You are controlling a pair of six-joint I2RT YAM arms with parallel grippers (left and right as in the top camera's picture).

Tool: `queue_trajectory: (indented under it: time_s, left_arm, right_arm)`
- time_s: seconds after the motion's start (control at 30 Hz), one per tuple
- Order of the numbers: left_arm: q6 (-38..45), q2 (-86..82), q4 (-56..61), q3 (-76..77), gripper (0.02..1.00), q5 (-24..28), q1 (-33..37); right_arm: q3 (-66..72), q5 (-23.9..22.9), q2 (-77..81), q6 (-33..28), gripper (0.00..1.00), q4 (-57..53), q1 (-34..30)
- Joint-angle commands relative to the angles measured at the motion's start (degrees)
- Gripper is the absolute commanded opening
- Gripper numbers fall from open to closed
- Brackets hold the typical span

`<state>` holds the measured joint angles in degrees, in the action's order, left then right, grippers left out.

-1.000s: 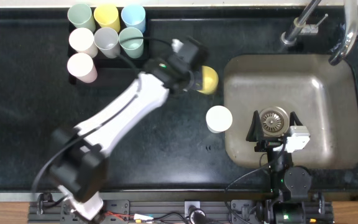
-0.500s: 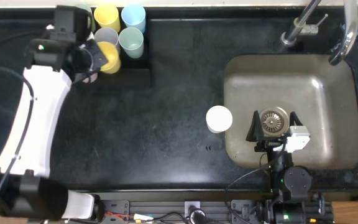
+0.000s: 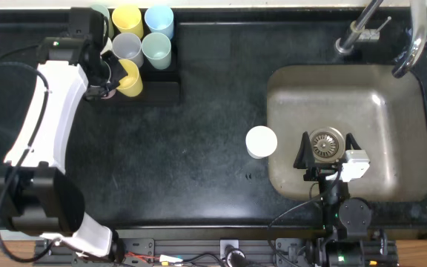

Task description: Store Cups

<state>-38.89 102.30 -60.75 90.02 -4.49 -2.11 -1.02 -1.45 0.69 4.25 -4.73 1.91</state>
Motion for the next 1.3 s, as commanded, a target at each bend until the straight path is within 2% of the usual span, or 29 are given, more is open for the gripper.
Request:
queue_trajectory:
  time_s: [0.03,1.2,1.23,1.3]
  left_arm:
    - [-0.42,0.92,1.27,-0.02,0.036,1.38,0.35]
    - [-0.39,8.00,2.54,-0.02,0.038,0.96,1.84]
    - [-0.39,7.98,2.54,-0.02,0.073,0.96,1.84]
    - [-0.39,8.00,2.54,-0.02,0.316,0.98,1.84]
  right_arm:
    - [0.74,0.39,-0.48,0.00,0.996,0.31,-0.07]
    - [0.74,0.39,-0.48,0.00,1.000,0.28,-0.07]
    - [0.74,0.39,-0.48,0.00,0.998,0.31,-0.07]
    - [0.74,0.39,-0.48,0.00,0.998,0.31,-0.07]
